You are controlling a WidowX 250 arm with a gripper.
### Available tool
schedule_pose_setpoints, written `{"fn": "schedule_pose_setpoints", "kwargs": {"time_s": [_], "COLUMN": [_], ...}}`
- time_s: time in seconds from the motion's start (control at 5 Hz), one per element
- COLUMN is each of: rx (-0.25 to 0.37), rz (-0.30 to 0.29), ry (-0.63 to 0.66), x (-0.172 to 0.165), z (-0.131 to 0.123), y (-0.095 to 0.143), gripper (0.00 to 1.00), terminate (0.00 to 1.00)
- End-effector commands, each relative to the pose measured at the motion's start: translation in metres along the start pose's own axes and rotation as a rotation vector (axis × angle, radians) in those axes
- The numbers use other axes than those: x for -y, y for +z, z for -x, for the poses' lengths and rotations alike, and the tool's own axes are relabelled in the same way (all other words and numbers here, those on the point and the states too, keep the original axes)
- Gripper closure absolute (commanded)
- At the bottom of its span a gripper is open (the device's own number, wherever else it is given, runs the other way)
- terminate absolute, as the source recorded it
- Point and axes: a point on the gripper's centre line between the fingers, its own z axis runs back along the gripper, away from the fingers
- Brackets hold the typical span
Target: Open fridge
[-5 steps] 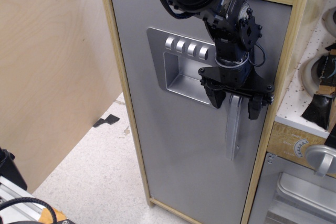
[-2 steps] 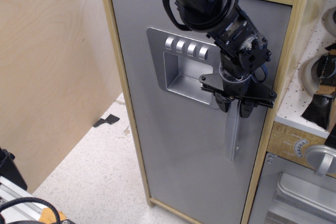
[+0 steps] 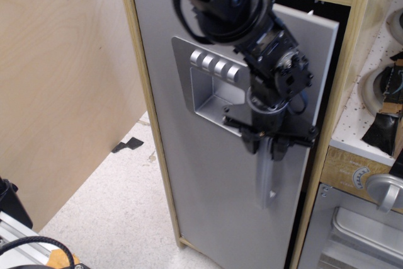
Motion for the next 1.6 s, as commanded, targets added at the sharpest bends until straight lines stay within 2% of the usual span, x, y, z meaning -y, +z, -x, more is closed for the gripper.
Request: {"fn": "schedule_pose_setpoints", "kwargs": {"time_s": [0.0, 0.2, 0.4, 0.6, 0.8, 1.0, 1.4], "rx": [-0.036, -0.106, -0.184, -0.206, -0.171, -0.163, -0.087], "rz": [0.068, 0.063, 0.098, 0.132, 0.152, 0.16, 0.142], "ry": [0.063, 0.047, 0.0, -0.112, -0.335, -0.494, -0.593], "x": [0.014, 0.024, 0.051, 0.077, 0.089, 0.095, 0.1], "z": [0.037, 0.049, 0.055, 0.047, 0.022, -0.003, -0.028], "y": [0.038, 0.045, 0.043, 0.035, 0.034, 0.035, 0.034], "gripper": [0.0, 0.0, 0.0, 0.0, 0.0, 0.0, 0.0], "terminate": [0.0, 0.0, 0.0, 0.0, 0.0, 0.0, 0.0]}}
